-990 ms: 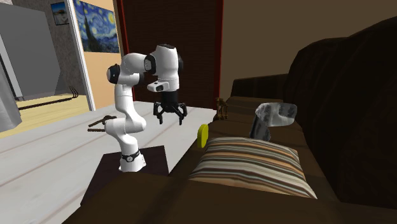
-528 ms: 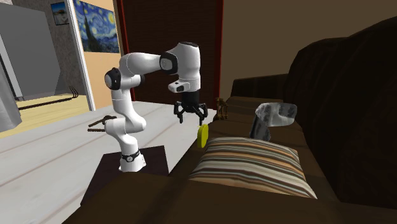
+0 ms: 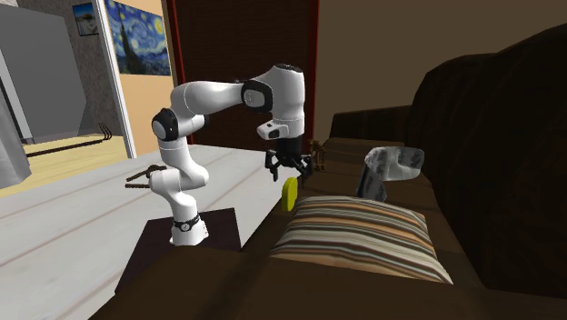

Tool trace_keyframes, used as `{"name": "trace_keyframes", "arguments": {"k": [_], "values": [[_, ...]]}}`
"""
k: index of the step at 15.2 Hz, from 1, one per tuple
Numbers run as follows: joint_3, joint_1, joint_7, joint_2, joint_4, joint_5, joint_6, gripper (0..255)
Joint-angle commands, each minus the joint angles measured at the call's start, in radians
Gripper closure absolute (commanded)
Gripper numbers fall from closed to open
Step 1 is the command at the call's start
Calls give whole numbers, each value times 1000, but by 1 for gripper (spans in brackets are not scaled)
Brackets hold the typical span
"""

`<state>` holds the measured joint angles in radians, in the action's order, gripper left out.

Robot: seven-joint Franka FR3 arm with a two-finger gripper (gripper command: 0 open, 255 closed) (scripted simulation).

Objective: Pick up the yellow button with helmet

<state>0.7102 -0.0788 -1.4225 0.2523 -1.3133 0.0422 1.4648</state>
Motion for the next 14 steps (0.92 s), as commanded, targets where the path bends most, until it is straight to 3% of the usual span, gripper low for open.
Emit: {"name": "trace_keyframes", "arguments": {"k": [1, 5, 6, 14], "values": [[0, 6, 2, -10, -39, -7, 31, 0], [-1, 16, 10, -24, -90, -16, 71, 0], [-2, 16, 11, -24, -91, -16, 71, 255], [-2, 17, 11, -26, -93, -17, 72, 255]]}}
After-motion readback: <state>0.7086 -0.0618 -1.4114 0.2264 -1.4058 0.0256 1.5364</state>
